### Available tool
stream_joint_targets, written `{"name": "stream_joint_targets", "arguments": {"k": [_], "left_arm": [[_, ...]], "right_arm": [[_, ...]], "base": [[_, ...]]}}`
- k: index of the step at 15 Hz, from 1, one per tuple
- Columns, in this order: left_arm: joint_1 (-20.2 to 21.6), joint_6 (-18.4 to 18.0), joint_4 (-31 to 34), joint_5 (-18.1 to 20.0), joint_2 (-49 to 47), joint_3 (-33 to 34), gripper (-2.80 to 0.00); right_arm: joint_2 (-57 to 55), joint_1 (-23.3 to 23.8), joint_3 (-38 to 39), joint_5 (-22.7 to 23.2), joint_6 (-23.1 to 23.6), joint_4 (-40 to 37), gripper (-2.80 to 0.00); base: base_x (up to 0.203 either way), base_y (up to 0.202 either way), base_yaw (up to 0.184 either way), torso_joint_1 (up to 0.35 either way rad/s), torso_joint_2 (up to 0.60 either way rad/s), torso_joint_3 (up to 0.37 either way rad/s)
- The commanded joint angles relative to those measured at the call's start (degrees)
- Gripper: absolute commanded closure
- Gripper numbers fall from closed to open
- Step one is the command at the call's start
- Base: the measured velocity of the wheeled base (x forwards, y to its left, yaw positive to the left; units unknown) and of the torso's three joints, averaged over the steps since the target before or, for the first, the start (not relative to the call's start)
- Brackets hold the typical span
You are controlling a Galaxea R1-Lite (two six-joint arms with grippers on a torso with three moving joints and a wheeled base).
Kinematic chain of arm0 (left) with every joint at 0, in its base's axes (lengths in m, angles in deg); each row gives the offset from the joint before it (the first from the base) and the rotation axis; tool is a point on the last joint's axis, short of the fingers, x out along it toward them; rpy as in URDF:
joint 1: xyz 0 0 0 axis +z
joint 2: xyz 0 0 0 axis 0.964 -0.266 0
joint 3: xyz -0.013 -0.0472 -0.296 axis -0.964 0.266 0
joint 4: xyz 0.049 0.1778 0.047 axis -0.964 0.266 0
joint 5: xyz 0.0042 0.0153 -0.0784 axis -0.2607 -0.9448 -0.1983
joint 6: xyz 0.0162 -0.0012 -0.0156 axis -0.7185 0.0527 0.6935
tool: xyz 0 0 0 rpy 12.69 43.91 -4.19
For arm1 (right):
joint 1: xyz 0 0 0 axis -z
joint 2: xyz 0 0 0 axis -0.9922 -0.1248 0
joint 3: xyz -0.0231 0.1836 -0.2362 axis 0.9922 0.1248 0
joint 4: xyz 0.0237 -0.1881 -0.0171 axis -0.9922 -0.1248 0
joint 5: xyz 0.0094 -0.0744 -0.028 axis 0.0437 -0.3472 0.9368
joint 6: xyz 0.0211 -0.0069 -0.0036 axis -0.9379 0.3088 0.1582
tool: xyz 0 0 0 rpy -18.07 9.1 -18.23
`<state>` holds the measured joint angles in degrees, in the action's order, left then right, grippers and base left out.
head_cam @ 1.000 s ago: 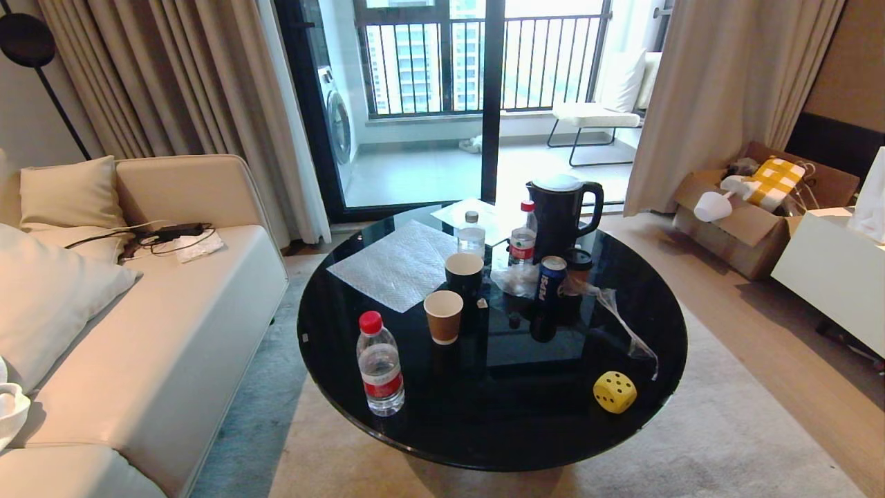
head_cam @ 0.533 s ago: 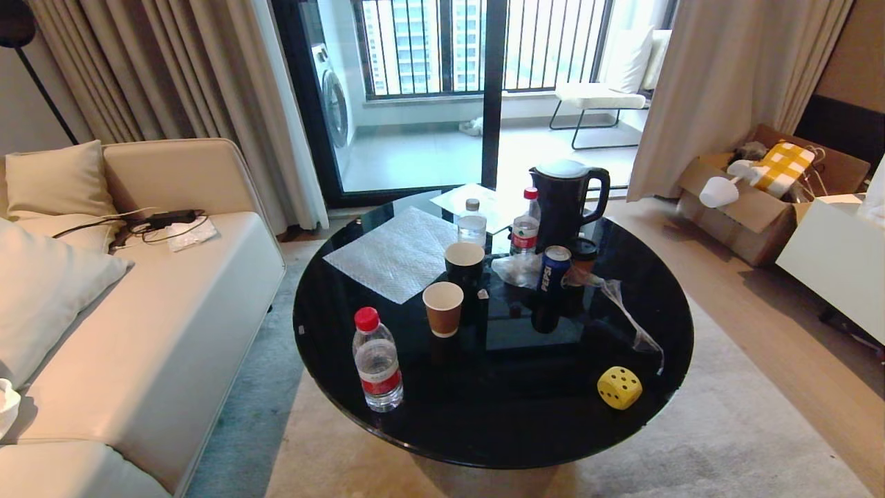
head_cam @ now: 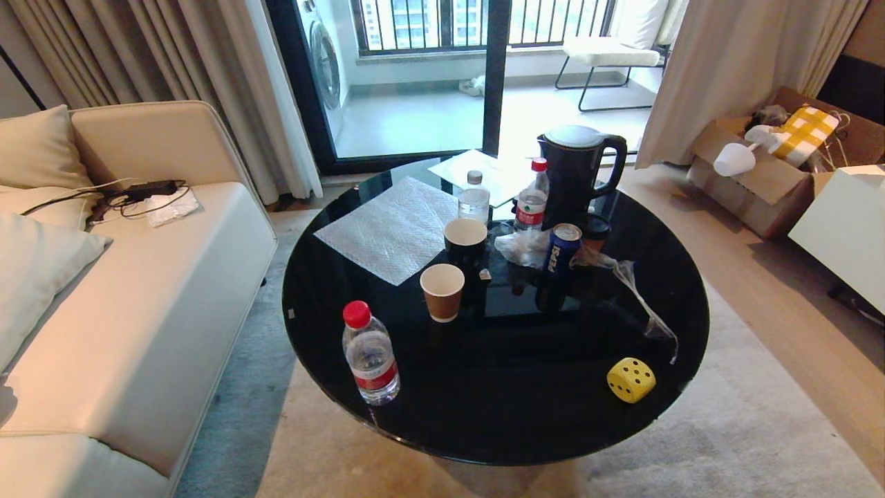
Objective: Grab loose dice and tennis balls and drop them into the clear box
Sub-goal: Pick up toys out of the box
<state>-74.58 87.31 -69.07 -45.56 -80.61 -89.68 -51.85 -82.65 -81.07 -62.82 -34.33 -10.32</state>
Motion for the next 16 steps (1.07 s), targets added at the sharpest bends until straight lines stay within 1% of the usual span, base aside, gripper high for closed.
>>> {"name": "stream_joint_targets", "arguments": {"k": [1, 16], "left_arm": [[0.0, 0.0, 0.0, 0.0, 0.0, 0.1, 0.0], [0.0, 0.0, 0.0, 0.0, 0.0, 0.1, 0.0]], "right_arm": [[0.0, 0.0, 0.0, 0.0, 0.0, 0.0, 0.0], [0.0, 0.0, 0.0, 0.0, 0.1, 0.0, 0.0]], "base": [[0.0, 0.0, 0.0, 0.002, 0.0, -0.188], [0.0, 0.0, 0.0, 0.003, 0.0, -0.199]]}}
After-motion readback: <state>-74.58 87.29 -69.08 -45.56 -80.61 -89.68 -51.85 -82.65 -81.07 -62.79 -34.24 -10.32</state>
